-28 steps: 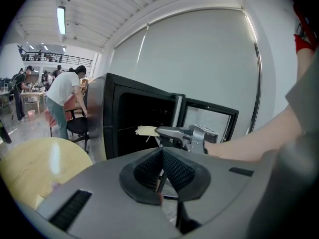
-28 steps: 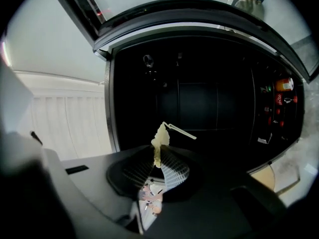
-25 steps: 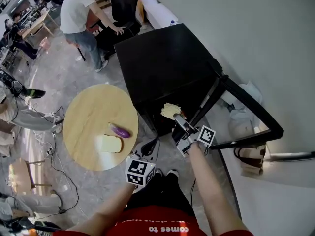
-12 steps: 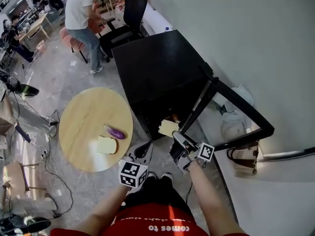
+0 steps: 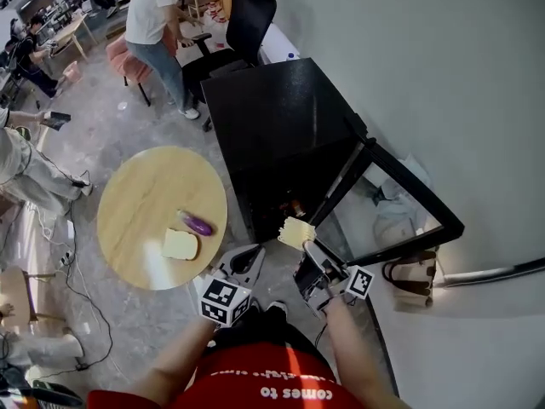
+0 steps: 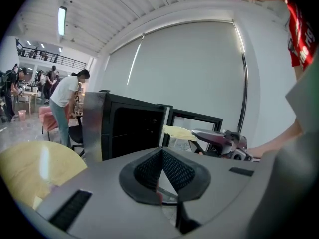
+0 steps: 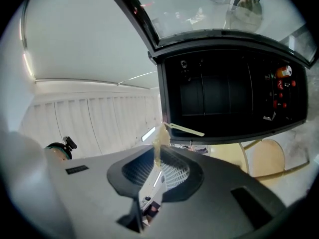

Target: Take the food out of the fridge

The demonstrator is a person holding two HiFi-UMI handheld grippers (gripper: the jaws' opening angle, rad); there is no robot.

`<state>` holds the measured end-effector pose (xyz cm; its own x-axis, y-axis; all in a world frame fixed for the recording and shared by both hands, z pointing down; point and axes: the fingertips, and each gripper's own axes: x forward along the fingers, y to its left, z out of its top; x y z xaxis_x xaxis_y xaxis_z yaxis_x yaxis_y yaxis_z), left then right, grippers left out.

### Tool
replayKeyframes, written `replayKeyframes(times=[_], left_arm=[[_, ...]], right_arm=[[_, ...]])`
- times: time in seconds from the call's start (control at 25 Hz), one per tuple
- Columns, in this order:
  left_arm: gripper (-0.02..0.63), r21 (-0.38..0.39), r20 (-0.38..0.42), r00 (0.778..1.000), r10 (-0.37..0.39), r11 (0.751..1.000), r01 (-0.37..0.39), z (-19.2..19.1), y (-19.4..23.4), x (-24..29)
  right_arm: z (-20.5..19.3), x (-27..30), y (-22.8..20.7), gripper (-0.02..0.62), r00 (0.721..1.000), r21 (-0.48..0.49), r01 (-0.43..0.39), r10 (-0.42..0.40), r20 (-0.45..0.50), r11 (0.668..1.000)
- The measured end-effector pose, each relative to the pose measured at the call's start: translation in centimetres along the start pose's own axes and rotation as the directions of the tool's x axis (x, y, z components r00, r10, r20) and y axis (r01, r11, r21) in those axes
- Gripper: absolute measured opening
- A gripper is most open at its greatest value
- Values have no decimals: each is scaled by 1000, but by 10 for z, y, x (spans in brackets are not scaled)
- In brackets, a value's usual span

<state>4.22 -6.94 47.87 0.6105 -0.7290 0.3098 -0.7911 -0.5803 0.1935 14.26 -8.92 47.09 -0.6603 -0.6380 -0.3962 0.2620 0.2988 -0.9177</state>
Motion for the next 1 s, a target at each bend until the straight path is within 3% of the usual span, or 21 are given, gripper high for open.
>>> replayKeyframes(times=[0.4, 1.0], left_arm=[[9, -20, 75, 996, -39, 999, 41, 22, -8, -33], [8, -27, 130, 991, -35, 999, 39, 35, -14, -44]], right_arm=[[-31, 11, 36, 44, 998, -46, -37, 34, -53, 998], [-49, 31, 53, 43, 988, -75, -88, 78, -130, 993]])
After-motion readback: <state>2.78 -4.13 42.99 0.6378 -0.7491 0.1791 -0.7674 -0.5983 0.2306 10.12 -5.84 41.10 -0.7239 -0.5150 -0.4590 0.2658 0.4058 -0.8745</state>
